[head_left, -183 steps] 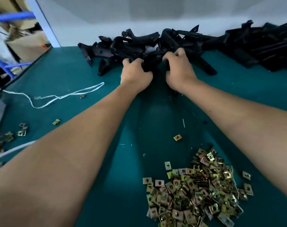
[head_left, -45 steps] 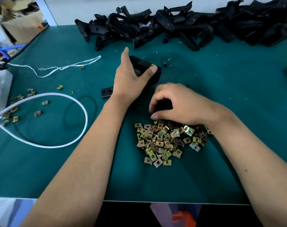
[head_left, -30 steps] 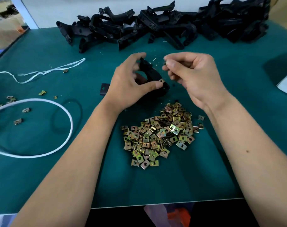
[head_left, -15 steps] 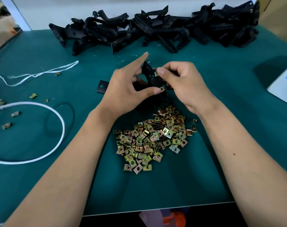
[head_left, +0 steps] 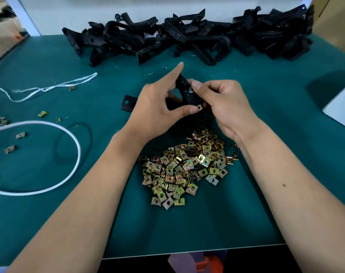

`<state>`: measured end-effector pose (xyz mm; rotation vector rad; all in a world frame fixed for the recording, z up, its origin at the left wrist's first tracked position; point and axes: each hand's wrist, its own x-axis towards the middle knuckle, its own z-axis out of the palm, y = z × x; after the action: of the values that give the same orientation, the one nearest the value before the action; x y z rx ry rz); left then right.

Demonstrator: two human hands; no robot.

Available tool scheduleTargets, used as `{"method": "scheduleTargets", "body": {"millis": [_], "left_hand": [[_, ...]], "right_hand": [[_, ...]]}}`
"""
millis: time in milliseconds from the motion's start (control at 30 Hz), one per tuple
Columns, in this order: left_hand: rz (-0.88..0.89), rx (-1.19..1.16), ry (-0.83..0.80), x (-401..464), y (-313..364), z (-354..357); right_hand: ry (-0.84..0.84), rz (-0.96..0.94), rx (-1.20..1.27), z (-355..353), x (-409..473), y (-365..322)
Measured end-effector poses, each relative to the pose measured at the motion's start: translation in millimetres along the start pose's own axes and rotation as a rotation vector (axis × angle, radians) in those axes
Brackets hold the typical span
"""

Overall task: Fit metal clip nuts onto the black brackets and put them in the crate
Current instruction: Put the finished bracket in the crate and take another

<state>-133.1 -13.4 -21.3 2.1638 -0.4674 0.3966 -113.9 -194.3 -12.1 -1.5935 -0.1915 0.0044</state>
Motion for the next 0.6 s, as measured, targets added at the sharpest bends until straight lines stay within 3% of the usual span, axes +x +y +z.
{"method": "scheduleTargets", "body": {"millis": [200,433,600], "left_hand": [[-0.034,-0.061,0.002,0,1,0],[-0.012,-0.044,-0.026,0,6,1],[-0.031,-0.043,-0.024,0,9,1]], "right_hand": [[0.015,-0.022,-0.085,-1,-1,-3],[0.003,-0.208,-0.419,-1,-3,-15],[0.007,-0.220,-0.477,0,-6,-16]]}}
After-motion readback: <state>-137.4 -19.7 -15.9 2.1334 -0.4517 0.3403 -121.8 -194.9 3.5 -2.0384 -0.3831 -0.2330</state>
